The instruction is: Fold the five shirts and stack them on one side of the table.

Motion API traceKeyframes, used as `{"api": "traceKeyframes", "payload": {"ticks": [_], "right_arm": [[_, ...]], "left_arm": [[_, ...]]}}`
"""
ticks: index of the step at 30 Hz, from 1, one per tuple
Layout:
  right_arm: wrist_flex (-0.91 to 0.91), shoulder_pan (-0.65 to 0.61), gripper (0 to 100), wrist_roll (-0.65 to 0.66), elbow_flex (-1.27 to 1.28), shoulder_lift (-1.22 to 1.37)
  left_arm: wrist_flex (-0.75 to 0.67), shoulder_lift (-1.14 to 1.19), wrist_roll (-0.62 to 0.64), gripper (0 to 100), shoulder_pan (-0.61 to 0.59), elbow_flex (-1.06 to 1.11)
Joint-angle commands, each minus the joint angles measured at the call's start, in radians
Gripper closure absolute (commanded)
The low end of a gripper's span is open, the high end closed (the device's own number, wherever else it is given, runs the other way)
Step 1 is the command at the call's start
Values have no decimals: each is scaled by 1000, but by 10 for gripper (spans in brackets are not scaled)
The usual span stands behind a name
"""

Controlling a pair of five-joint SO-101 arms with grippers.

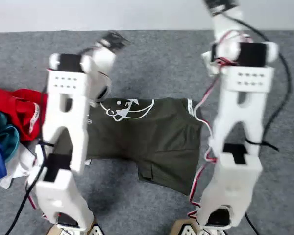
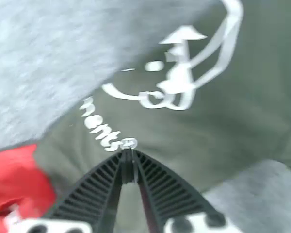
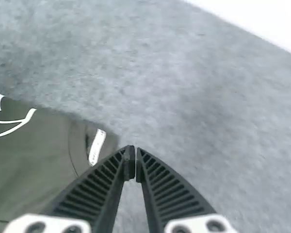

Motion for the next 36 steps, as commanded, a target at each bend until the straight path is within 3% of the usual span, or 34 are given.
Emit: {"api": "traceKeyframes", "payload": {"ticks": [1, 12, 17, 27, 36], "right_arm": [[44, 62, 988, -15, 140, -239], [42, 397, 984, -17, 535, -648], [41, 526, 984, -12, 684, -742], [41, 595, 983, 64, 832, -892], [41, 596, 983, 64, 876, -970]], "left_arm": [[28, -81, 11, 992, 143, 102], [28, -37, 8, 870, 542, 176], [28, 61, 12, 817, 649, 177], [29, 249, 12, 791, 758, 174], [5, 285, 12, 793, 758, 176]]}}
